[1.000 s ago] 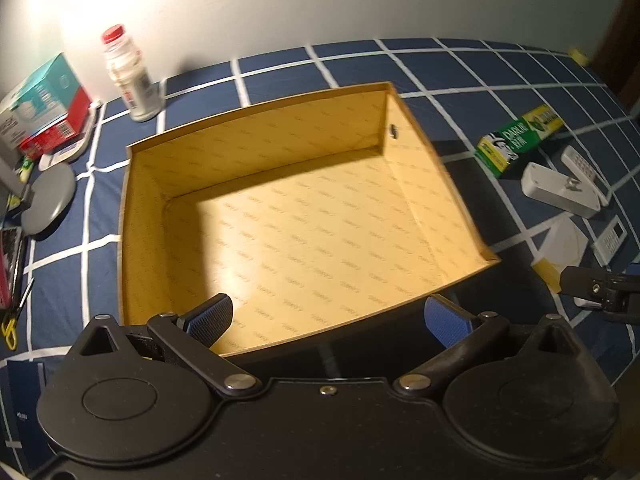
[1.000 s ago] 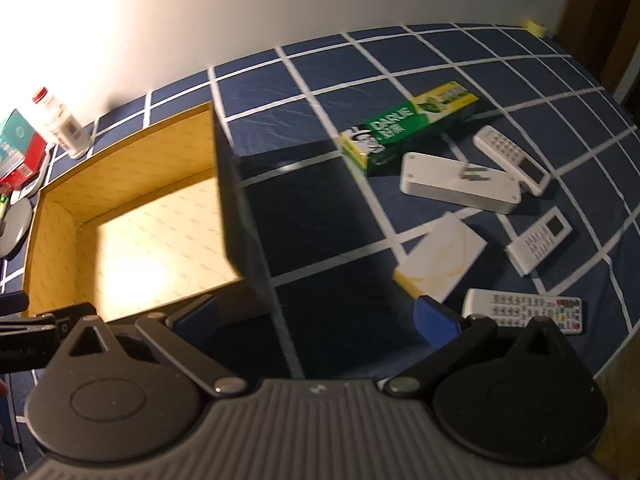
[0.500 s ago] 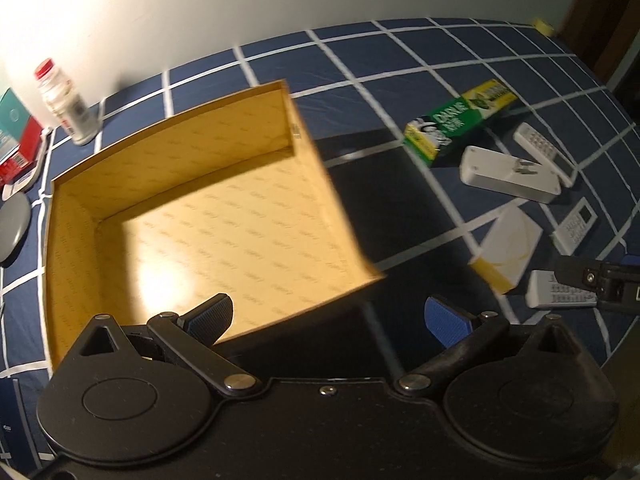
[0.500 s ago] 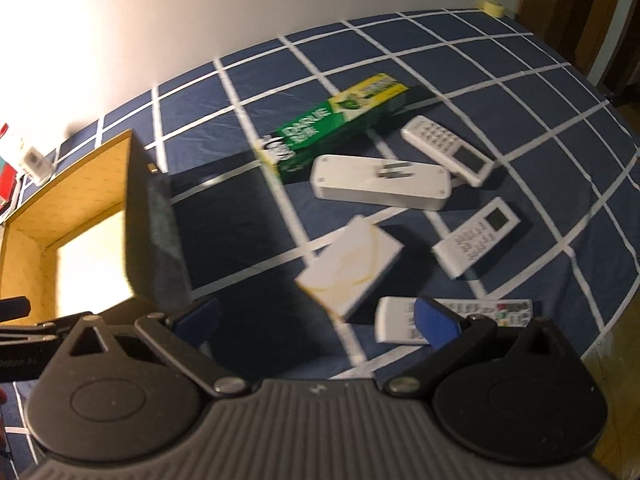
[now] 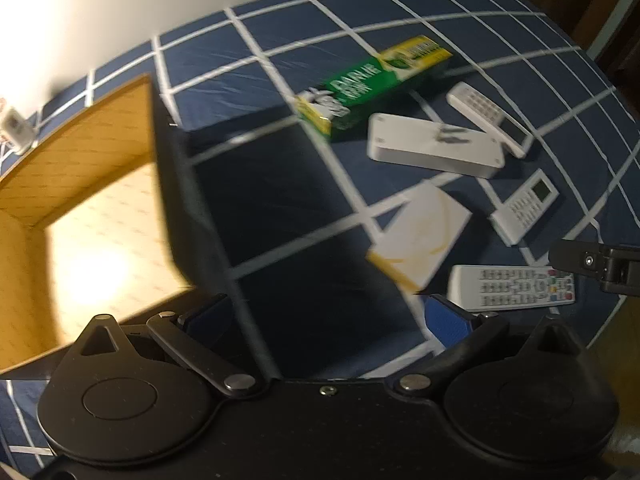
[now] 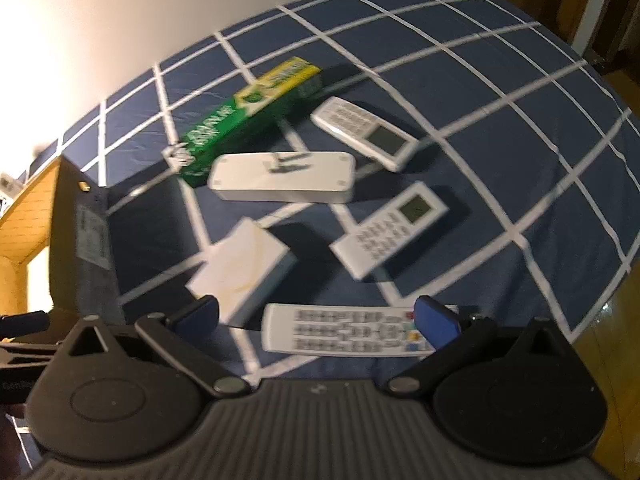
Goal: Organize objects
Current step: 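Move both tools toward the white remotes beside the box, then grasp the white TV remote with the right tool while the left tool grasps the white phone-style remote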
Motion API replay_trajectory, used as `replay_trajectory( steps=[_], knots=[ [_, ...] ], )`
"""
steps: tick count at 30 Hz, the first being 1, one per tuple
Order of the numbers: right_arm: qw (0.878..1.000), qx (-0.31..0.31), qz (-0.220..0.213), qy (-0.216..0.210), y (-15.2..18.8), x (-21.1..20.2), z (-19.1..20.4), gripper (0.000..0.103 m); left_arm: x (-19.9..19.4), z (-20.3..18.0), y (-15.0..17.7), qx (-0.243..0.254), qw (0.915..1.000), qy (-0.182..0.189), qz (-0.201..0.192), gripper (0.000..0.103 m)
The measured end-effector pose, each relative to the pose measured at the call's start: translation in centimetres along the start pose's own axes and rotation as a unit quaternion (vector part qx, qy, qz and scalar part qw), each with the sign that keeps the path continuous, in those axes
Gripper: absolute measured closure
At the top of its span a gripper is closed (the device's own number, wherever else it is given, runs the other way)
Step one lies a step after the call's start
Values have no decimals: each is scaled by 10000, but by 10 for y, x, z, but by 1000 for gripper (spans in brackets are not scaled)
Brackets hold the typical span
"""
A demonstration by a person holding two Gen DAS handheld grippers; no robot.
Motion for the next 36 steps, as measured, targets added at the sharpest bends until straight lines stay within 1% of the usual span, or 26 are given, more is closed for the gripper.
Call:
replay_trajectory(
  steps=[5,8,15,18,26,36],
  knots=[
    [9998,115,172,64,2,11,-35,0,19,-38,3,114,9997,126,160,0],
    [9993,218,316,33,6,19,-54,0,31,-58,7,158,9992,220,296,0],
    [9968,394,684,-149,18,44,-81,0,61,-92,21,157,9969,478,602,0],
    [9960,365,801,-169,22,54,-86,0,72,-103,25,103,9954,625,716,0],
    [9924,457,1104,-279,33,80,-93,0,96,-117,31,45,9920,804,972,0],
    [9883,563,1362,-403,38,99,-94,1,111,-132,30,72,9889,999,1096,1]
  ],
)
Point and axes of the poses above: each gripper's, at about its wrist camera, not at the fingertips, and x roughly the way its jaws point, z to its left, y to its underside, the point moved 6 cm from there along x, roughly the way its jaws point, and after that the axes turned 10 degrees about -z, right-handed, at the moved point
